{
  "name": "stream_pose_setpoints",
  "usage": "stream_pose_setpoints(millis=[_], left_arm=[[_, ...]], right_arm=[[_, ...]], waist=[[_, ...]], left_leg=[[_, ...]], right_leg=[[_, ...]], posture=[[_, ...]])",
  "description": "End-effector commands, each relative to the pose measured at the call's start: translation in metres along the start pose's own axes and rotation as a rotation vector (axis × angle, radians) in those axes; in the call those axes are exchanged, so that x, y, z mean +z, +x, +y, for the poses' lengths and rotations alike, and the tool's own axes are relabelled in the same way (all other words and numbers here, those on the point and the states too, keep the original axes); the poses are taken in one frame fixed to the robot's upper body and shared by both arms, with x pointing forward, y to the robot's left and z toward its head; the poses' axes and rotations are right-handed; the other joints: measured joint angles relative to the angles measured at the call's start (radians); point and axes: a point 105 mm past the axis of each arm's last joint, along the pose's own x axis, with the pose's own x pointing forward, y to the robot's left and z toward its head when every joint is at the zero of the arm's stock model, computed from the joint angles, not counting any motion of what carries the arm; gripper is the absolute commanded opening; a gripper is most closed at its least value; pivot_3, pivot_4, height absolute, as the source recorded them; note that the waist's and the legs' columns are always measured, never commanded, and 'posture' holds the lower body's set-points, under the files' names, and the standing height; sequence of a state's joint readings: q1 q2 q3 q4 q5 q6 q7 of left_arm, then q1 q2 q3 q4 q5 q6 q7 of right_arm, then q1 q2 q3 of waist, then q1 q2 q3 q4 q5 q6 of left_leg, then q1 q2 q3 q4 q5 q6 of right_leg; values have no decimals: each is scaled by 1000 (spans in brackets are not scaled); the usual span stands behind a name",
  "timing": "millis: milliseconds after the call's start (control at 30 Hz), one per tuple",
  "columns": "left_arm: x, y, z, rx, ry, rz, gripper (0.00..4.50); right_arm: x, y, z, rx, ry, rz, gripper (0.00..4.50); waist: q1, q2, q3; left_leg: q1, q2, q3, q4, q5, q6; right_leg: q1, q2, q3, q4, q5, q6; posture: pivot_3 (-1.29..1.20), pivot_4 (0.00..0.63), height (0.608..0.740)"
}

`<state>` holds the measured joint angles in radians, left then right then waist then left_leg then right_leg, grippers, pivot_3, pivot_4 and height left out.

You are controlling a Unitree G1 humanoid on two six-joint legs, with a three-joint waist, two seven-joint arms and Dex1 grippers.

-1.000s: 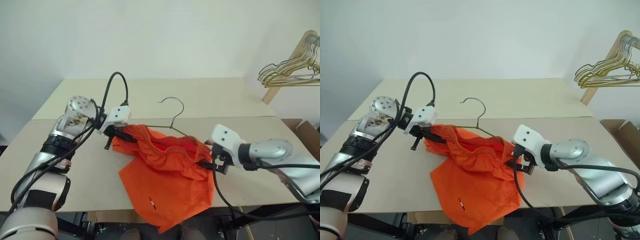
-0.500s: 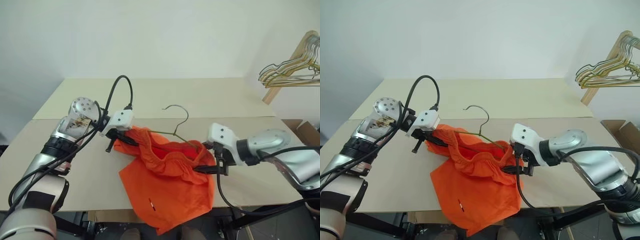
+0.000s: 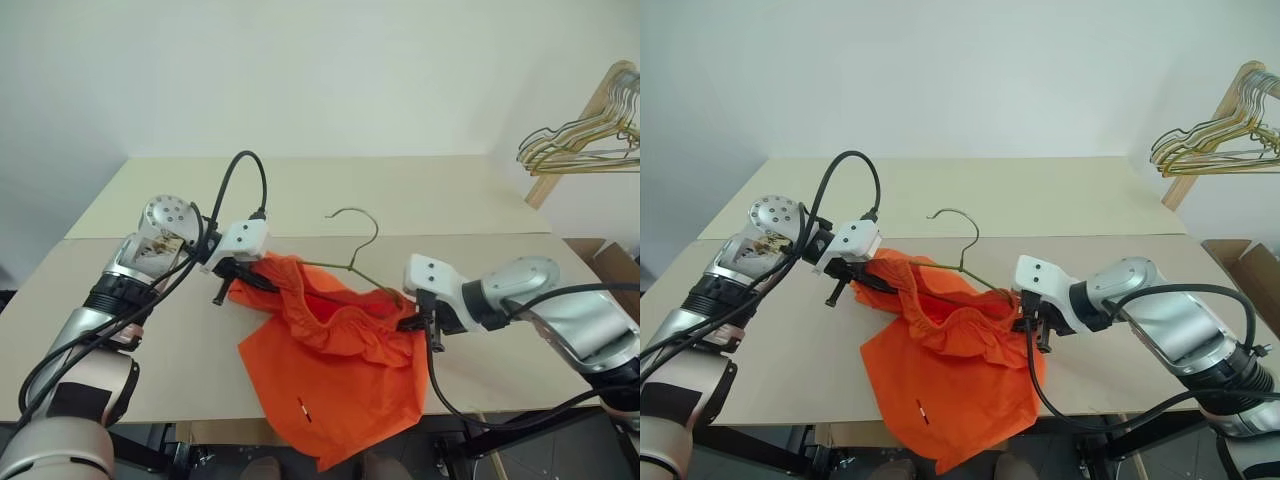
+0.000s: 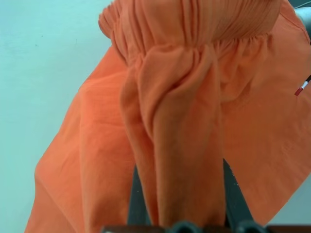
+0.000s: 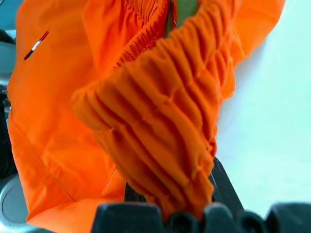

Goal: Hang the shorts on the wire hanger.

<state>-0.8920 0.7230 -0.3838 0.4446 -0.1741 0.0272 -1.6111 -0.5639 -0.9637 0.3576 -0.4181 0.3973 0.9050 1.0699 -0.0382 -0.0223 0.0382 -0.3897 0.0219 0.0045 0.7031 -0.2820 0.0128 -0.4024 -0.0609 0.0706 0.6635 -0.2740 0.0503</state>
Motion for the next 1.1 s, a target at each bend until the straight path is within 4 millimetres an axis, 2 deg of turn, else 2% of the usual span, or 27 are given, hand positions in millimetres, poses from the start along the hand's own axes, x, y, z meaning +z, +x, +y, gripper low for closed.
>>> stream_pose_setpoints(millis=[33,133,300,533,633,733,833,967,1100], left_arm=[[13,-3,1,6,44,-41,0],[13,-2,0,5,50,-46,0],[26,-7,3,27,49,-153,1400],[32,-18,13,91,30,-205,3523],[30,-30,16,129,22,-197,4419],[28,-50,27,239,-5,-212,4467],[41,-72,39,348,-33,-313,4467],[73,-88,44,411,-44,-514,4467],[118,-92,36,409,-75,-769,4467]], right_arm=[[8,-4,0,1,-34,-5,49],[8,-6,2,13,-36,-7,49],[11,-16,7,39,-25,-20,0],[5,-27,12,47,27,-10,0],[-2,-34,13,40,73,2,0],[-12,-45,16,28,149,7,0],[-21,-58,17,-8,252,-9,0],[-24,-69,19,-64,356,-53,0],[-30,-76,19,-156,500,-89,0]], waist=[[0,0,0],[0,0,0],[0,0,0],[0,0,0],[-1,0,0],[-1,0,0],[0,0,0],[0,0,0],[0,0,0]], left_leg=[[0,0,0,0,0,0],[0,0,0,0,0,0],[0,0,0,0,0,0],[0,0,0,0,0,0],[0,0,0,0,0,0],[0,0,0,0,0,0],[0,0,-1,0,0,0],[0,0,-1,0,0,0],[-1,0,-4,1,0,0]], right_leg=[[0,0,0,0,0,0],[0,0,0,0,0,0],[0,0,0,0,0,0],[0,0,0,0,0,0],[0,0,0,0,0,0],[0,0,0,0,0,0],[0,0,0,0,0,0],[0,0,0,0,0,0],[1,-1,0,0,0,0]], posture=[[-18,0,740],[-20,0,740],[-23,0,740],[-33,0,740],[-35,0,740],[-34,0,740],[-35,0,740],[-54,0,740],[-78,0,740]])
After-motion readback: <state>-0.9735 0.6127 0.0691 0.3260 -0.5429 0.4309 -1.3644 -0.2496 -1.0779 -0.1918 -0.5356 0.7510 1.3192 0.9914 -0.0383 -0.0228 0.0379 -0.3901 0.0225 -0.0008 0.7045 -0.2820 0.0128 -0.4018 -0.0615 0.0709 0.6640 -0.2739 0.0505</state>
